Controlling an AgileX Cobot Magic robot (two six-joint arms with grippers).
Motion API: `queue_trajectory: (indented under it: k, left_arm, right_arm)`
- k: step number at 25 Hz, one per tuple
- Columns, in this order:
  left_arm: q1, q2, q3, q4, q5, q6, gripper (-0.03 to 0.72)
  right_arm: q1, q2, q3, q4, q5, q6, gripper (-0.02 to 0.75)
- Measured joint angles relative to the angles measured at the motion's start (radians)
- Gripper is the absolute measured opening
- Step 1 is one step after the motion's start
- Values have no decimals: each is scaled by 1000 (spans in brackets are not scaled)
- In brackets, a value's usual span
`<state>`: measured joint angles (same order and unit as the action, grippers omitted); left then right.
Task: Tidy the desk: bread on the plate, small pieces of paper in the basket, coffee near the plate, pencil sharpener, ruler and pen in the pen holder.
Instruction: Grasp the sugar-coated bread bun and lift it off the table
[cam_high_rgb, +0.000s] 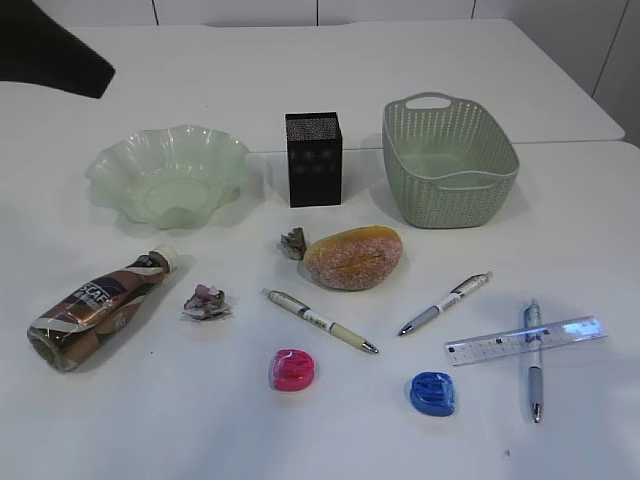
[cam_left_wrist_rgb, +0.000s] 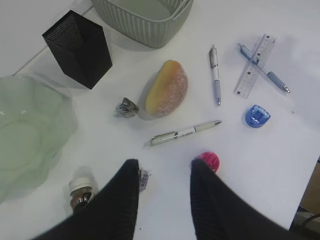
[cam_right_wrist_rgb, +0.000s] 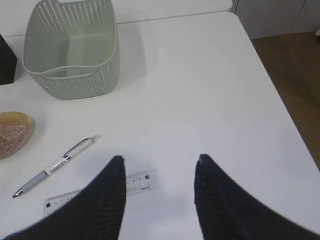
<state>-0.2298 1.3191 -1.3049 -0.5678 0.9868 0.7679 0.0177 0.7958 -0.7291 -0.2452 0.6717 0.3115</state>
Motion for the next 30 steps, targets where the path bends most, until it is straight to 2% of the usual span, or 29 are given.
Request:
queue_trajectory:
  k: [7, 14, 21, 30]
  left_arm:
    - [-19, 150, -169, -4, 64, 22, 241]
    - [-138, 292, -302, 31, 99, 64, 241]
    - [-209, 407, -366, 53, 99, 74, 241]
    - [-288, 520, -414, 55, 63, 94, 242]
  right_arm:
    - [0, 64, -23, 0, -3, 8, 365]
    - [0, 107, -23, -8, -5, 45, 365]
    - [0, 145, -23, -99, -8, 159, 365]
    - [0, 150, -23, -131, -19, 184, 365]
